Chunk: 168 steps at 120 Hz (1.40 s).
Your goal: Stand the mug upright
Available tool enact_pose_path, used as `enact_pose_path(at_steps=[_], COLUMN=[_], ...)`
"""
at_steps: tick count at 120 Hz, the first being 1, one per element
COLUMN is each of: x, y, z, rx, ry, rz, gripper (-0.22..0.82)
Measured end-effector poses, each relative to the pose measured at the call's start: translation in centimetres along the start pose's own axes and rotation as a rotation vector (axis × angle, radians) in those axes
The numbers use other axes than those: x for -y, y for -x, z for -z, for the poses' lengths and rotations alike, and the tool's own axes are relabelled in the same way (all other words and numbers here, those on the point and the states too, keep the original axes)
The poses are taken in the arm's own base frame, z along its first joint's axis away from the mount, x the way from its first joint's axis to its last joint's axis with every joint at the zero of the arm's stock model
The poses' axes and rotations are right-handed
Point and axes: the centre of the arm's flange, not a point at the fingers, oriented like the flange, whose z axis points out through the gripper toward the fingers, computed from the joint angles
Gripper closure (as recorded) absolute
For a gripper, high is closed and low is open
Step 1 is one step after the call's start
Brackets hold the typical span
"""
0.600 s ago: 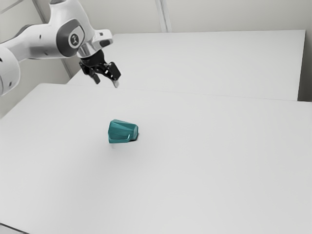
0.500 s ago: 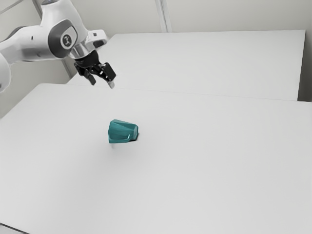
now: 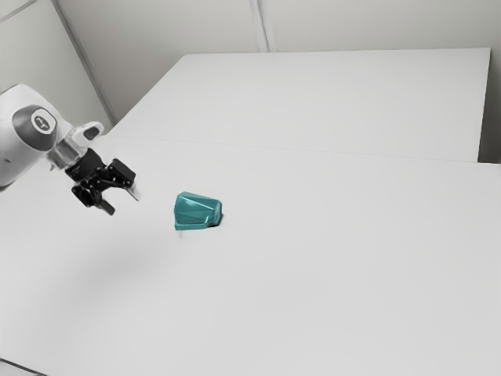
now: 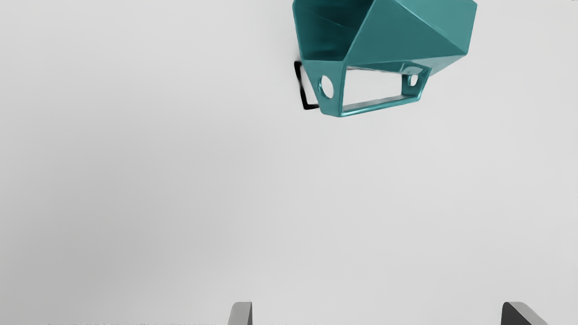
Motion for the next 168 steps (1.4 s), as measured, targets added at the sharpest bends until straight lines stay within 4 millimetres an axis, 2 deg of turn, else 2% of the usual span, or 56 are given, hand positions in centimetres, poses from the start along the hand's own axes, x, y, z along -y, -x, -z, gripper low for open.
enact_pose_path(at_steps=[12, 22, 33, 52, 69, 86, 96, 107, 123, 150, 168], x=[2.2, 3.5, 3.0, 2.6, 1.7, 0.8, 1.5, 2.5, 1.6, 1.2, 1.2], y=[-0.6, -2.6, -4.0, -4.7, -7.3, -8.4, -9.0, -10.1, -12.2, -14.4, -14.9], z=[-3.0, -4.4, -5.4, -7.8, -7.5, -7.1, -7.6, -7.4, -7.3, -9.9, -11.8], rx=[0.046, 0.058, 0.060, 0.088, 0.078, 0.079, 0.088, 0.083, 0.084, 0.112, 0.128], ry=[0.061, 0.091, 0.153, 0.268, 0.306, 0.329, 0.341, 0.342, 0.331, 0.346, 0.377], rz=[0.073, 0.106, 0.110, 0.140, 0.110, 0.075, 0.082, 0.080, 0.035, 0.010, 0.018], gripper=[0.00, 0.00, 0.00, 0.00, 0.00, 0.00, 0.00, 0.00, 0.00, 0.01, 0.05])
